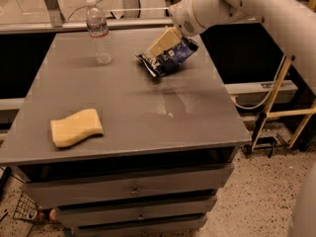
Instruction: Move water bottle near sponge
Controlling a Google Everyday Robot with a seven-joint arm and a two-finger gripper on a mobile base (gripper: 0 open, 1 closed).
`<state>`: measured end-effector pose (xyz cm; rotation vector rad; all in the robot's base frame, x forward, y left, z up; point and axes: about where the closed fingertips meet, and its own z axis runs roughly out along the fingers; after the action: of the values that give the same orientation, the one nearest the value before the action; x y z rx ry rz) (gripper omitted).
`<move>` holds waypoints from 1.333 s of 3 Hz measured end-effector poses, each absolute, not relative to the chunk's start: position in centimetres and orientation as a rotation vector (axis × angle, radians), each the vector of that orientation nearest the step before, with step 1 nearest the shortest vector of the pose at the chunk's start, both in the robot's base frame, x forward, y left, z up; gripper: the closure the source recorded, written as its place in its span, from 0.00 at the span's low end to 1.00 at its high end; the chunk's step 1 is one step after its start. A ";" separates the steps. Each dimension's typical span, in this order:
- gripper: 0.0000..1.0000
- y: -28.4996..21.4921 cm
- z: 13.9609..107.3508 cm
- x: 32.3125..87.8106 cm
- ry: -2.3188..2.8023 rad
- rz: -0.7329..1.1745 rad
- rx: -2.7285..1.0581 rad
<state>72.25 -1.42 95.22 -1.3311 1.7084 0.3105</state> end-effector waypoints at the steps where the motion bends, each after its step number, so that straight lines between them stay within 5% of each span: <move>1: 0.00 0.9 94.9 74.1 1.664 0.372 -1.330; 4: 0.00 8.3 93.9 76.3 1.616 0.518 -1.220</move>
Offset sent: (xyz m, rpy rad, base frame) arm 0.0490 0.0701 -0.0056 0.1738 0.0068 0.1080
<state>76.31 8.26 93.90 -1.2198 1.6157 0.5181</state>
